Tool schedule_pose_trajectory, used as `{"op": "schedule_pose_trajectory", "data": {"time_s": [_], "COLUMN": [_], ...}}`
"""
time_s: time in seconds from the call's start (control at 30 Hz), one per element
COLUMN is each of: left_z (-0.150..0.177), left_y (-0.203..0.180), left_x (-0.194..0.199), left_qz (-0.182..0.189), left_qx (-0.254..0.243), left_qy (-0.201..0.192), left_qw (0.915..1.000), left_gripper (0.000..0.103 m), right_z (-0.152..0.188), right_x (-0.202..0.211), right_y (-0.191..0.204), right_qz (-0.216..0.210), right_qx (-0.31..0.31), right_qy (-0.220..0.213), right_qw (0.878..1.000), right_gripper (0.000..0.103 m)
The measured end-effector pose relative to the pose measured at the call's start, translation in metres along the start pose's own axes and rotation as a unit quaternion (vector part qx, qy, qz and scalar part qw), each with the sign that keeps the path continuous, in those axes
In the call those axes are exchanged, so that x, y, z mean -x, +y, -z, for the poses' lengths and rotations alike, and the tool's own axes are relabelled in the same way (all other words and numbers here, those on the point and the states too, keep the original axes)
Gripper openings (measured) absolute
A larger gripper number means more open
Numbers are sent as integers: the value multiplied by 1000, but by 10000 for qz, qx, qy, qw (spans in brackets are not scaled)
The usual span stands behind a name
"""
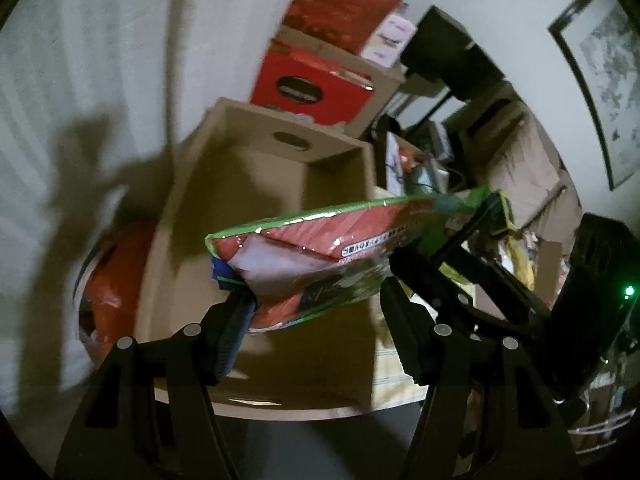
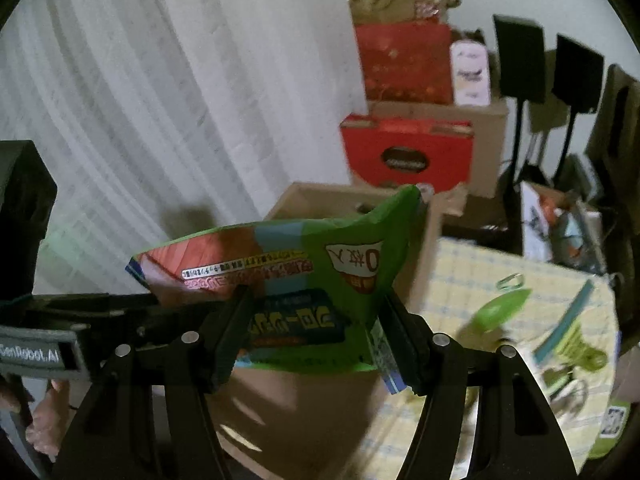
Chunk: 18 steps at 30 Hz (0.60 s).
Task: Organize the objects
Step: 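Lift the wet-wipes pack with the left gripper and carry it over the cardboard box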
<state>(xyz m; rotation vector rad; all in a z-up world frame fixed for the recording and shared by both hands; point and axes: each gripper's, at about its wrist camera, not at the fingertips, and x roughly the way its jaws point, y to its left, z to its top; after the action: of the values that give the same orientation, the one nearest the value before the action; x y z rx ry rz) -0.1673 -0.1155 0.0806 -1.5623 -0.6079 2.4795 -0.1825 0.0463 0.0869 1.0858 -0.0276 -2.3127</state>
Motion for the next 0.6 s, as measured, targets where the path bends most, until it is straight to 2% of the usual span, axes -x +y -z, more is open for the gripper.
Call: {"op": "schedule_pose_trajectory", "data": {"time_s": [0.27, 0.6], "left_z": [-6, -49], "left_y": [21, 22], "left_x": [-22, -76], "left_qz": [-151, -260], "left_qx": [22, -266], "left_qy": [158, 388], "left_qw": [9998, 9986], "left_gripper": [61, 61], "right_z": [7, -6], "right_x": [-39, -80], "right_y": [-6, -45], "right_qz": [-31, -112], "right_qx": [-315, -790], "right_qy": [280, 538], "right_qw": [9991, 9954], "right_gripper": [67, 67]}}
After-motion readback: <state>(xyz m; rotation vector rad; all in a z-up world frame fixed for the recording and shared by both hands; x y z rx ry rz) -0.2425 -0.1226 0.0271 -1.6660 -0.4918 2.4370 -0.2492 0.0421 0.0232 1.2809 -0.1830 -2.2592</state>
